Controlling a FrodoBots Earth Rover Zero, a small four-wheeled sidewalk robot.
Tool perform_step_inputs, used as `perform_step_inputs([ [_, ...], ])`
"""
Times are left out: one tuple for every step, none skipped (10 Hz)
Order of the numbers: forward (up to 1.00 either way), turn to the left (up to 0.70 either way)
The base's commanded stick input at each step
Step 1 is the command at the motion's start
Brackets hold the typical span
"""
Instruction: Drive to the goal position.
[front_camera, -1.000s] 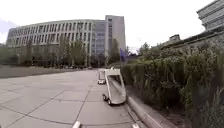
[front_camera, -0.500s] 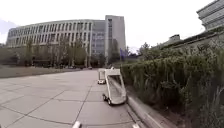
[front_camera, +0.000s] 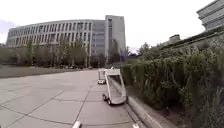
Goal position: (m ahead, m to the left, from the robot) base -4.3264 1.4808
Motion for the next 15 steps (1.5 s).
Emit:
perform_step_inputs([
  [0.06, 0.0],
  [0.06, 0.0],
  [0.06, 0.0],
  [0.06, 0.0],
  [0.06, 0.0],
  [0.06, 0.0],
  [0.06, 0.0],
  [0.06, 0.0],
  [0.06, 0.0],
  [0.06, 0.0],
  [0.06, 0.0],
  [0.06, 0.0],
  [0.06, 0.0],
  [0.06, 0.0],
  [0.06, 0.0],
])
